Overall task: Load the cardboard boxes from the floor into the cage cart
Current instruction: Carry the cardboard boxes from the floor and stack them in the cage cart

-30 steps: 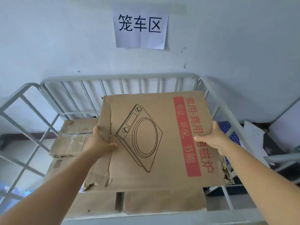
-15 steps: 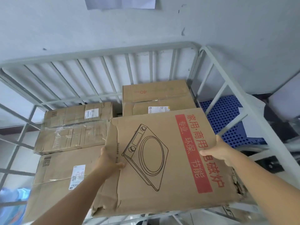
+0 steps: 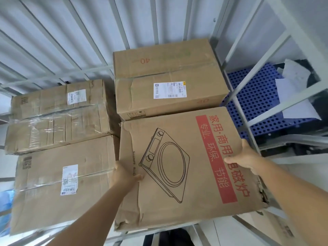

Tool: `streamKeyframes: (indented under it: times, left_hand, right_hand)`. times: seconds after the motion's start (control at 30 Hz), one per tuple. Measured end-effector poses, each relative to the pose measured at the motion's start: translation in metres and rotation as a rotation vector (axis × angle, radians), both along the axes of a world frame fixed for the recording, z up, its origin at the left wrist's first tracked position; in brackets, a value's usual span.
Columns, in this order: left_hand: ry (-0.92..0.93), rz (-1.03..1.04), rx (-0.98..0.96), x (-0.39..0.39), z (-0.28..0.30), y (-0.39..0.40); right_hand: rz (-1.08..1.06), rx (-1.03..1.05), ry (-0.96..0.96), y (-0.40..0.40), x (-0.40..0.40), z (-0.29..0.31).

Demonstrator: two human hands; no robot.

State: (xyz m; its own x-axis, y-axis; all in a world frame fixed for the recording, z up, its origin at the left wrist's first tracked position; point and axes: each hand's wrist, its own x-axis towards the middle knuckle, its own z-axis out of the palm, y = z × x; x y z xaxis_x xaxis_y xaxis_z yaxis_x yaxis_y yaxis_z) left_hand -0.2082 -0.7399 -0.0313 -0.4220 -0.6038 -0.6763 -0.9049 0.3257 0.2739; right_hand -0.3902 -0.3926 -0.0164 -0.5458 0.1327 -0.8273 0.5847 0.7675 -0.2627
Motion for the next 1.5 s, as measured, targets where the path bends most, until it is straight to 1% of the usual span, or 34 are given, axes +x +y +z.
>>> streamKeyframes:
  times: [0.17, 0.37, 0.53, 0.7, 0.87, 0.97, 1.1, 1.23, 1.4, 1.5]
  left_hand:
    - [0.042, 0.03, -0.018, -0.004, -0.037, 0.012]
    - [0.031, 0.065, -0.042, -0.002, -0.065, 0.028]
    - [0.038, 0.073, -0.068, -0.001, -0.074, 0.037]
    - [-0.004, 0.057, -0.068, -0.002, -0.07, 0.037]
    - [-0.037, -0.081, -0.099, -0.004, -0.051, 0.042]
    - [-0.049, -0.294, -0.183, -0.008, -0.027, 0.049]
    - [0.002, -0.573, -0.276, -0.02, 0.018, 0.06]
    - [0.068, -0.727, -0.324, -0.032, 0.066, 0.072]
    - [0.21, -0.915, -0.338, -0.049, 0.13, 0.093]
    - [0.283, -1.01, -0.31, -0.056, 0.168, 0.109]
  right_hand:
    - [-0.015, -0.027, 0.01, 0.002, -0.01, -0.039]
    - [0.027, -0.008, 0.075, 0.009, -0.018, -0.073]
    - [0.046, 0.057, 0.093, 0.017, -0.018, -0.094]
    - [0.069, 0.073, 0.1, 0.012, -0.016, -0.088]
    - [0.19, 0.15, 0.122, -0.002, -0.005, -0.064]
    - [0.371, 0.205, 0.149, -0.01, 0.005, -0.043]
    - [0.616, 0.224, 0.214, -0.016, 0.018, 0.001]
    - [0.759, 0.255, 0.266, -0.015, 0.032, 0.052]
    - [0.735, 0.303, 0.416, -0.013, 0.054, 0.126]
    - [0.627, 0.339, 0.487, -0.008, 0.075, 0.168]
